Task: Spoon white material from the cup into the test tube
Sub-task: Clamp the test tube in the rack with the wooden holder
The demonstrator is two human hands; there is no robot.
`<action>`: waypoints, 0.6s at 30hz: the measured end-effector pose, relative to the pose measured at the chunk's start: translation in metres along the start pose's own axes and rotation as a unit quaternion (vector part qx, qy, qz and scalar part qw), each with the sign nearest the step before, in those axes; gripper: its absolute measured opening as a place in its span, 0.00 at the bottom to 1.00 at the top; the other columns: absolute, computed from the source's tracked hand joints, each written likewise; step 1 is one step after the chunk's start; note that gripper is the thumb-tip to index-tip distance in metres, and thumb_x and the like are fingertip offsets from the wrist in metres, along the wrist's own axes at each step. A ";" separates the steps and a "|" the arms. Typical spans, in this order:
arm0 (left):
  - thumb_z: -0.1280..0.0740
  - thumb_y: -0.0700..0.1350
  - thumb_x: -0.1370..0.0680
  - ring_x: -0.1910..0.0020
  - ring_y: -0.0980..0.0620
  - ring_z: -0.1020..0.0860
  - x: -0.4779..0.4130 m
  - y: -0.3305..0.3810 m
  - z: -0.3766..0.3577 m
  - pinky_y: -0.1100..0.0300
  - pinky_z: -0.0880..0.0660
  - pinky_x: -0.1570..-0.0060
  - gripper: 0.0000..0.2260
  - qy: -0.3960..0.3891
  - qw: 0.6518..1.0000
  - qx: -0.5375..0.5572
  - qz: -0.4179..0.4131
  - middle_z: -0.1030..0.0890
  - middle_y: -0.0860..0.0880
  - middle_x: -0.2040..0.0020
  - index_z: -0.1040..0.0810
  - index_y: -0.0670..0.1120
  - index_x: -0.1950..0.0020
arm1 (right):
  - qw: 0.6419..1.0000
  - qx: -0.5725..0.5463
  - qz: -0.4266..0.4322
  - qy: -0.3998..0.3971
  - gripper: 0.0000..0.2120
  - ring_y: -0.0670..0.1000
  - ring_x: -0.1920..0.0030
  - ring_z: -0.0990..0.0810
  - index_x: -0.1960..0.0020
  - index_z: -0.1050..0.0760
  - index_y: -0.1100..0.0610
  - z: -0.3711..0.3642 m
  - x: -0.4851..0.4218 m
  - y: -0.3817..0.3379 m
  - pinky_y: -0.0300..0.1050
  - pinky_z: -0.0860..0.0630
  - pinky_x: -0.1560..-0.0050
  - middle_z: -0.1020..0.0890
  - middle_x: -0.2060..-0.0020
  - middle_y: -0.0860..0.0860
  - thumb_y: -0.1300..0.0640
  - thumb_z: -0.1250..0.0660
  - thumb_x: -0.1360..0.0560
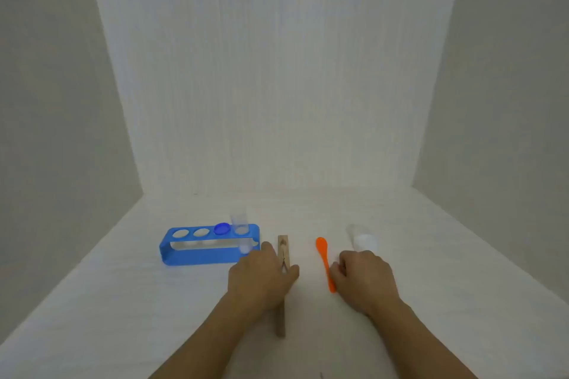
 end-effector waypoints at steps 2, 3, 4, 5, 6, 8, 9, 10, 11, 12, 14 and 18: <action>0.41 0.67 0.30 0.61 0.52 0.27 0.000 0.005 0.000 0.58 0.30 0.63 0.21 0.016 0.998 -0.067 -0.005 0.29 0.52 0.62 0.35 0.49 0.55 | 1.000 0.015 -0.006 0.004 0.18 0.48 0.73 0.33 0.70 0.38 0.52 0.000 0.000 0.000 0.43 0.36 0.70 0.32 0.74 0.47 0.48 0.44 0.24; 0.42 0.66 0.30 0.62 0.52 0.27 0.000 0.006 -0.001 0.58 0.30 0.63 0.20 0.019 0.996 -0.082 -0.007 0.29 0.52 0.63 0.34 0.49 0.56 | 1.000 0.019 -0.010 0.007 0.18 0.48 0.73 0.33 0.70 0.38 0.52 0.000 0.000 0.000 0.44 0.37 0.70 0.32 0.74 0.47 0.48 0.44 0.24; 0.42 0.66 0.29 0.63 0.53 0.27 0.002 0.008 -0.002 0.58 0.31 0.64 0.20 0.028 0.996 -0.086 -0.010 0.30 0.53 0.65 0.34 0.49 0.57 | 1.000 0.011 -0.015 0.008 0.17 0.49 0.73 0.33 0.69 0.37 0.52 0.001 0.001 0.000 0.44 0.37 0.70 0.32 0.74 0.47 0.47 0.44 0.24; 0.42 0.66 0.29 0.63 0.53 0.27 0.001 0.009 -0.003 0.59 0.31 0.65 0.20 0.026 0.996 -0.086 -0.013 0.31 0.53 0.66 0.33 0.49 0.58 | 1.000 0.005 -0.018 0.011 0.16 0.49 0.73 0.32 0.68 0.35 0.53 0.002 0.002 -0.001 0.44 0.37 0.70 0.31 0.74 0.47 0.47 0.44 0.24; 0.42 0.65 0.29 0.63 0.53 0.27 0.001 0.010 -0.004 0.59 0.31 0.65 0.19 0.022 0.996 -0.089 -0.019 0.30 0.53 0.66 0.32 0.49 0.58 | 1.000 0.002 -0.018 0.014 0.16 0.49 0.72 0.31 0.67 0.33 0.53 0.001 0.002 -0.001 0.44 0.36 0.70 0.31 0.74 0.47 0.48 0.44 0.24; 0.42 0.63 0.27 0.63 0.53 0.27 0.000 0.010 -0.005 0.59 0.31 0.65 0.18 0.020 0.994 -0.105 -0.027 0.29 0.52 0.64 0.32 0.49 0.58 | 1.000 0.004 -0.018 0.013 0.15 0.49 0.72 0.31 0.66 0.32 0.54 0.001 0.002 0.000 0.43 0.36 0.70 0.31 0.74 0.47 0.48 0.44 0.24; 0.42 0.62 0.27 0.63 0.53 0.27 0.000 0.010 -0.005 0.59 0.31 0.64 0.17 0.019 0.993 -0.109 -0.031 0.28 0.51 0.63 0.32 0.49 0.58 | 1.000 0.002 -0.019 0.015 0.15 0.49 0.72 0.31 0.66 0.32 0.54 0.002 0.002 -0.001 0.43 0.36 0.70 0.31 0.74 0.47 0.48 0.44 0.24; 0.42 0.61 0.26 0.63 0.53 0.27 0.000 0.011 -0.005 0.59 0.31 0.64 0.16 0.015 0.993 -0.110 -0.035 0.28 0.51 0.63 0.32 0.48 0.58 | 1.000 0.002 -0.020 0.017 0.15 0.49 0.72 0.31 0.66 0.32 0.53 0.001 0.001 0.000 0.43 0.37 0.70 0.31 0.74 0.47 0.48 0.44 0.24; 0.42 0.60 0.26 0.63 0.53 0.27 0.000 0.011 -0.004 0.59 0.31 0.64 0.15 0.015 0.993 -0.109 -0.039 0.29 0.51 0.64 0.32 0.48 0.58 | 1.000 0.001 -0.022 0.017 0.15 0.49 0.73 0.32 0.66 0.33 0.53 0.001 0.001 0.000 0.43 0.38 0.71 0.31 0.74 0.47 0.48 0.44 0.24; 0.42 0.60 0.26 0.64 0.53 0.28 0.001 0.012 -0.004 0.59 0.31 0.64 0.15 0.014 0.993 -0.107 -0.044 0.30 0.52 0.65 0.32 0.48 0.58 | 1.000 0.000 -0.022 0.019 0.15 0.48 0.73 0.32 0.67 0.33 0.53 0.001 0.001 -0.001 0.42 0.39 0.72 0.31 0.74 0.47 0.48 0.44 0.24; 0.42 0.58 0.26 0.64 0.53 0.28 0.002 0.011 -0.002 0.60 0.31 0.65 0.14 0.012 0.994 -0.099 -0.049 0.31 0.52 0.65 0.32 0.48 0.58 | 1.000 0.000 -0.023 0.018 0.15 0.47 0.74 0.33 0.67 0.33 0.53 0.001 0.001 0.000 0.41 0.40 0.73 0.31 0.74 0.47 0.47 0.44 0.24; 0.40 0.58 0.26 0.63 0.53 0.28 0.005 0.007 0.006 0.59 0.30 0.64 0.13 0.020 0.996 -0.067 -0.057 0.31 0.52 0.65 0.31 0.48 0.57 | 0.999 -0.002 -0.029 0.021 0.15 0.49 0.71 0.29 0.66 0.31 0.53 0.001 0.002 0.000 0.43 0.33 0.68 0.28 0.72 0.47 0.47 0.44 0.24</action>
Point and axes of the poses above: each hand's wrist, its own x-axis away from the middle knuckle, its own z-axis out of the back of the hand, y = z × x, the point moved 1 cm from there along -x, towards the middle knuckle
